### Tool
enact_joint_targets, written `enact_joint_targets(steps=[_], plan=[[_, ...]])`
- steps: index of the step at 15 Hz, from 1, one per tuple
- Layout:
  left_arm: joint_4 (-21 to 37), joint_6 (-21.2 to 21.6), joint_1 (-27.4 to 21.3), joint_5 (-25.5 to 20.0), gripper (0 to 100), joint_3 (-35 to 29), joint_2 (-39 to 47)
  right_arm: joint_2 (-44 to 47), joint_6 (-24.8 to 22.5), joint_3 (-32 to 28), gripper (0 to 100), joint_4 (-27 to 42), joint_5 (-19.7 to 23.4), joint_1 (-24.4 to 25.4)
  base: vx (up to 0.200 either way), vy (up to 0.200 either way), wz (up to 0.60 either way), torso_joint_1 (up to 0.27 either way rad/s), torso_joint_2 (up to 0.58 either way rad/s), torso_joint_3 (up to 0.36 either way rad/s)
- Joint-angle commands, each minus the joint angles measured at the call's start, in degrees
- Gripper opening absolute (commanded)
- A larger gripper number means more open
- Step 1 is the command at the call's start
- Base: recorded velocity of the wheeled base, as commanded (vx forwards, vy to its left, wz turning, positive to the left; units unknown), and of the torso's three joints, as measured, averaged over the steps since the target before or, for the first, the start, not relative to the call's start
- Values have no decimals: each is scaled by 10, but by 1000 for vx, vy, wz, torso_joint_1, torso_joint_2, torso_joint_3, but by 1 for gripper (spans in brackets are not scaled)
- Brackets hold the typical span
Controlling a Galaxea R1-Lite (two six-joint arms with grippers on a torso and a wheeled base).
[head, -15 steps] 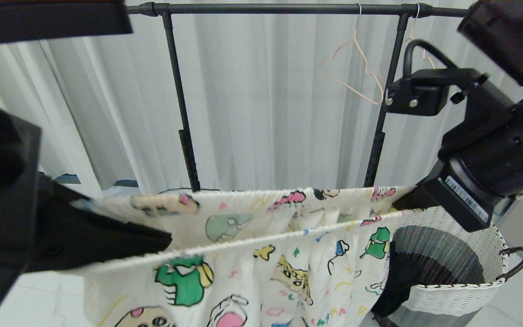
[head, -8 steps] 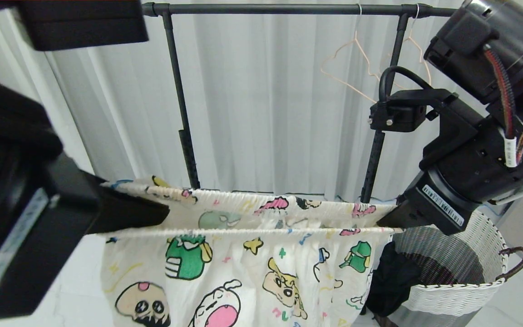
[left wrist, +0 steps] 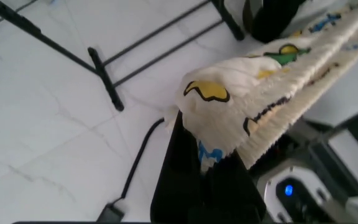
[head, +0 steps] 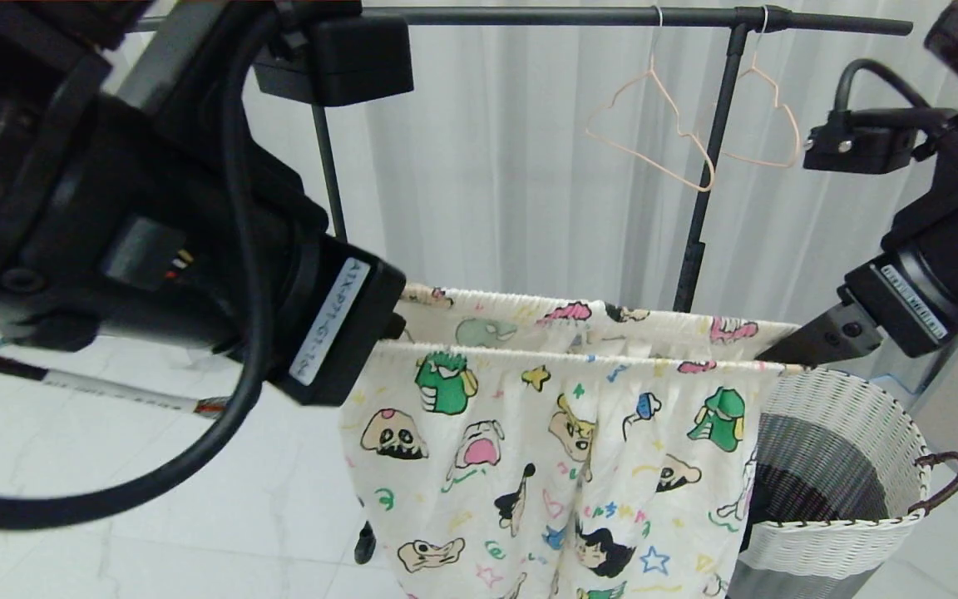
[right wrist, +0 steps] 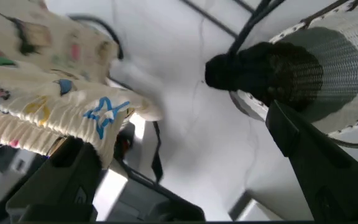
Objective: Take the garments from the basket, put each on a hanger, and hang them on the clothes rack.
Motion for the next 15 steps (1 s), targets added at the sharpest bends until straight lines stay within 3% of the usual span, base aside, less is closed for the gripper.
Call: enact_joint_targets(steps=[1, 2, 5, 8, 10, 12, 15], plan=[[-25, 0, 19, 1, 0, 0, 21, -43, 6, 0, 100, -19, 14, -5, 0, 0, 0, 0, 0, 0], [-35, 0, 23, 1, 0, 0, 25, -53, 6, 0, 100, -30, 23, -5, 0, 0, 0, 0, 0, 0], [-59, 0, 33, 1, 0, 0, 41, -154, -1, 0, 100, -200, 44, -5, 0, 0, 0, 0, 0, 0], [-65, 0, 43, 1, 0, 0, 41, -243, -40, 206, 100, -363, 60, -5, 0, 0, 0, 0, 0, 0], [-66, 1, 55, 1, 0, 0, 40, -261, -41, 230, 100, -369, 57, -5, 0, 0, 0, 0, 0, 0], [-65, 8, 85, 3, 0, 0, 34, -270, -43, 253, 100, -368, 35, -60, 0, 0, 0, 0, 0, 0], [-67, 46, 164, 16, 0, 0, 1, -271, -54, 290, 100, -369, -71, -113, 0, 0, 0, 0, 0, 0]])
